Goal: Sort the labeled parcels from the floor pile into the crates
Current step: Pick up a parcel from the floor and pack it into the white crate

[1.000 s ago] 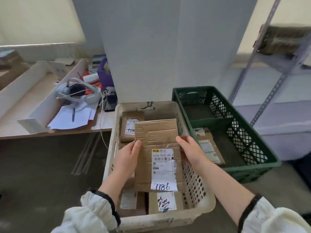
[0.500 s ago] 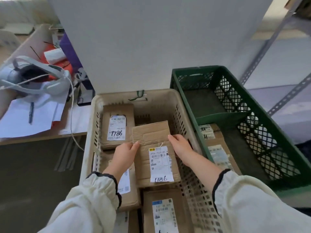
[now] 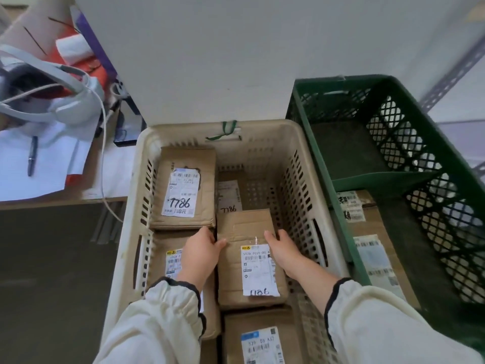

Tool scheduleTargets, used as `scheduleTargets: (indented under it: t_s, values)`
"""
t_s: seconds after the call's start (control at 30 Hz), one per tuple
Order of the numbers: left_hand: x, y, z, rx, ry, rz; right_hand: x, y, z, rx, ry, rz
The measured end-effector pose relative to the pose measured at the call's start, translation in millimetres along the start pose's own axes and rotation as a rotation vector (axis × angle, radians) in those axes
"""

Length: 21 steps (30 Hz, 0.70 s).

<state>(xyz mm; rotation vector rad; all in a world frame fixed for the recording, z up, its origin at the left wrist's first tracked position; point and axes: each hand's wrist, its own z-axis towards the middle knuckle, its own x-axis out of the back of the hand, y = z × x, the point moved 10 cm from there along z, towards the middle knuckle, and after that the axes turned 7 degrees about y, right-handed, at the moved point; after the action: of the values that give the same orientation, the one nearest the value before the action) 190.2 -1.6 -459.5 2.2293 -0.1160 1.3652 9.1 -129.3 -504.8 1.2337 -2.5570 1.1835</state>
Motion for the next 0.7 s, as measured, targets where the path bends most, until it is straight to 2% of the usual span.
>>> scheduleTargets:
  t_s: [0.27,0.43,0.57,0.7]
  values:
    - [-9.9,3.4,1.0,-0.009,0.007,0.137,-7.7,9.7,11.2,0.039,0.029,-0.043]
    - [-10.2,4.6,-0.7,-0.030,0.012,0.148,-4.9,9.9,5.0,-0.021,0.009,-0.088]
    - [-9.3,12.1,-8.5,-0.077,-0.077,0.153,13.0,-2.2,-5.6,0.005,0.020,-0.161]
    - [5.1,31.1,-27.6,-0.177,-0.164,0.219,37.1,-21.3,-30.7,0.116,0.033,-0.194]
